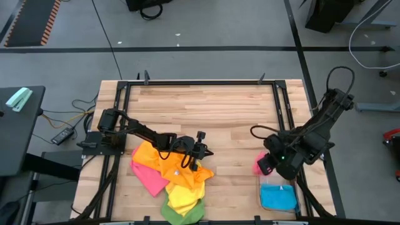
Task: Fold microfiber towels
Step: Adjust the folded pink towel in the transparent bin
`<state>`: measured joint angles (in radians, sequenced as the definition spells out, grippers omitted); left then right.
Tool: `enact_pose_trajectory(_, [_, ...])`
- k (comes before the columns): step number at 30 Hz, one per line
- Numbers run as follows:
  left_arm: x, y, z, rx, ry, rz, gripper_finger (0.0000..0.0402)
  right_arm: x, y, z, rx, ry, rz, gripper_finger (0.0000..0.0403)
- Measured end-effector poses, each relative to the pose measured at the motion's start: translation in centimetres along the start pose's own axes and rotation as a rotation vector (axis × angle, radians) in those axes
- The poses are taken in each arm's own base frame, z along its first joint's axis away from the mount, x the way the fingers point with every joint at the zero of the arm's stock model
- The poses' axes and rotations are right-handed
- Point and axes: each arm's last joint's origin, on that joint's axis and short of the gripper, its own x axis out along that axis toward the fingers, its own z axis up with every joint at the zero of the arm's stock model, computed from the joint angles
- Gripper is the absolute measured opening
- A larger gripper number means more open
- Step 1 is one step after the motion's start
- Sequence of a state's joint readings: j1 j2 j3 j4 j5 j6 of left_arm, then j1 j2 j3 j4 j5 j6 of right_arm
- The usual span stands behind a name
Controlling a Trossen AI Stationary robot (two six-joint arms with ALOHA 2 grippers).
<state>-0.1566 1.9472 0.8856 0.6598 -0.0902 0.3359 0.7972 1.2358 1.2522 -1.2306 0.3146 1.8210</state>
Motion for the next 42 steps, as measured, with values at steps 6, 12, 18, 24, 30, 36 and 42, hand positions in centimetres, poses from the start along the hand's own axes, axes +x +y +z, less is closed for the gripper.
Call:
enact_pose_trajectory(6, [0.0, 0.0, 0.0, 0.000, -0.001, 0.000, 0.0023, 0.6, 0.8, 0.4, -0.073, -0.063, 0.037, 0.0009])
enact_pose_trajectory(12, [0.0, 0.0, 0.0, -0.001, -0.001, 0.000, 0.0016, 1.8, 1.8, 0.6, -0.063, -0.092, 0.044, 0.0009])
enact_pose_trajectory(18, [0.0, 0.0, 0.0, -0.001, 0.001, 0.000, 0.0012, 2.2, 2.2, 0.5, -0.066, -0.065, 0.048, 0.0009])
enact_pose_trajectory(24, [0.0, 0.0, 0.0, -0.002, 0.004, -0.001, 0.0027, 2.4, 2.2, 0.2, -0.020, -0.018, 0.036, 0.0009])
enact_pose_trajectory(30, [0.0, 0.0, -0.1, -0.002, 0.008, -0.003, 0.0024, 4.9, 0.7, -0.5, 0.020, 0.102, -0.098, 0.0009])
enact_pose_trajectory(36, [0.0, 0.0, -0.1, -0.002, 0.008, -0.003, 0.0013, 6.2, -0.7, -1.1, 0.117, 0.226, -0.220, 0.0009])
enact_pose_trajectory(42, [0.0, 0.0, -0.1, -0.002, 0.008, -0.003, 0.0021, 7.6, -2.0, -1.6, 0.212, 0.284, -0.315, 0.0009])
